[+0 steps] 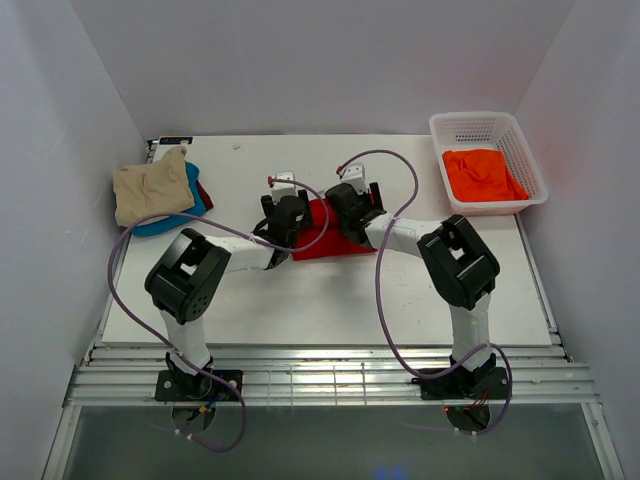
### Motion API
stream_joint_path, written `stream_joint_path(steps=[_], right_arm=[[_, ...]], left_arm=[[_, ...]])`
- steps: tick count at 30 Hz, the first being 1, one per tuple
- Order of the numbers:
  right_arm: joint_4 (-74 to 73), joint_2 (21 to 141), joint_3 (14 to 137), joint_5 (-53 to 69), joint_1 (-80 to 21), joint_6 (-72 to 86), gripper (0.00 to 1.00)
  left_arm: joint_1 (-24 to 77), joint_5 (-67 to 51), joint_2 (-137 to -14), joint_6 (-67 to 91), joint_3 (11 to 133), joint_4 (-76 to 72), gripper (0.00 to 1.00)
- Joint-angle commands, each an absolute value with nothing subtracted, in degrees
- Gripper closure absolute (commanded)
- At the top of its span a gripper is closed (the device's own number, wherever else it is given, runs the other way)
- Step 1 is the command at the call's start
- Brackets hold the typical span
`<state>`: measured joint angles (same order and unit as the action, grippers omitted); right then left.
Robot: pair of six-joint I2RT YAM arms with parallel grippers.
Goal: Fold and stack the t-shirts
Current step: Fold the long partially folded tshirt into a neat square
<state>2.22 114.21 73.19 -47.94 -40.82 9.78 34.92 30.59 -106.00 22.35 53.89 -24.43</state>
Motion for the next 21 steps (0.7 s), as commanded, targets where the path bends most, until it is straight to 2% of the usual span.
stream_joint_path(steps=[1, 2, 5, 8, 10, 11, 12, 13, 14, 17, 21], right_arm=[[16.5, 110.8, 75.5, -56.3, -40.0, 2.0, 0.2], [19.2, 109.8, 75.4, -57.1, -39.9, -0.1, 0.02], [22.5, 105.4, 74.4, -57.7, -40.0, -4.6, 0.03], [22.2, 101.8, 71.8, -53.6, -40.0, -3.3, 0.01], [19.4, 100.5, 70.4, -48.3, -40.0, -0.5, 0.15], [18.1, 100.5, 70.4, -46.5, -40.1, 0.7, 0.3], [15.9, 100.8, 70.2, -41.8, -40.0, 2.8, 0.73], [14.5, 101.2, 70.6, -39.2, -40.0, 3.8, 0.89], [13.1, 101.8, 70.9, -37.0, -40.0, 4.8, 0.92], [8.8, 104.5, 72.7, -25.5, -39.9, 6.9, 0.92], [6.6, 108.4, 73.4, -19.6, -39.9, 8.9, 0.92]], left_arm=[[34.3, 42.3, -103.2, 21.1, 58.3, -27.0, 0.19], [34.3, 43.6, -101.4, 20.9, 59.1, -27.0, 0.17], [34.4, 44.9, -97.4, 20.7, 59.1, -26.9, 0.14], [35.4, 40.4, -94.6, 23.3, 56.3, -26.9, 0.14], [37.3, 35.5, -92.9, 25.0, 53.3, -27.0, 0.21], [37.9, 33.9, -92.8, 26.7, 52.4, -27.0, 0.45], [38.5, 32.2, -93.2, 27.5, 51.3, -27.0, 0.69], [39.5, 28.1, -93.8, 28.4, 51.0, -27.0, 0.91], [39.9, 26.4, -94.6, 29.1, 50.8, -27.1, 1.0], [41.2, 22.2, -98.8, 30.9, 51.1, -27.1, 1.0], [41.8, 20.0, -102.8, 32.6, 51.7, -27.3, 1.0]])
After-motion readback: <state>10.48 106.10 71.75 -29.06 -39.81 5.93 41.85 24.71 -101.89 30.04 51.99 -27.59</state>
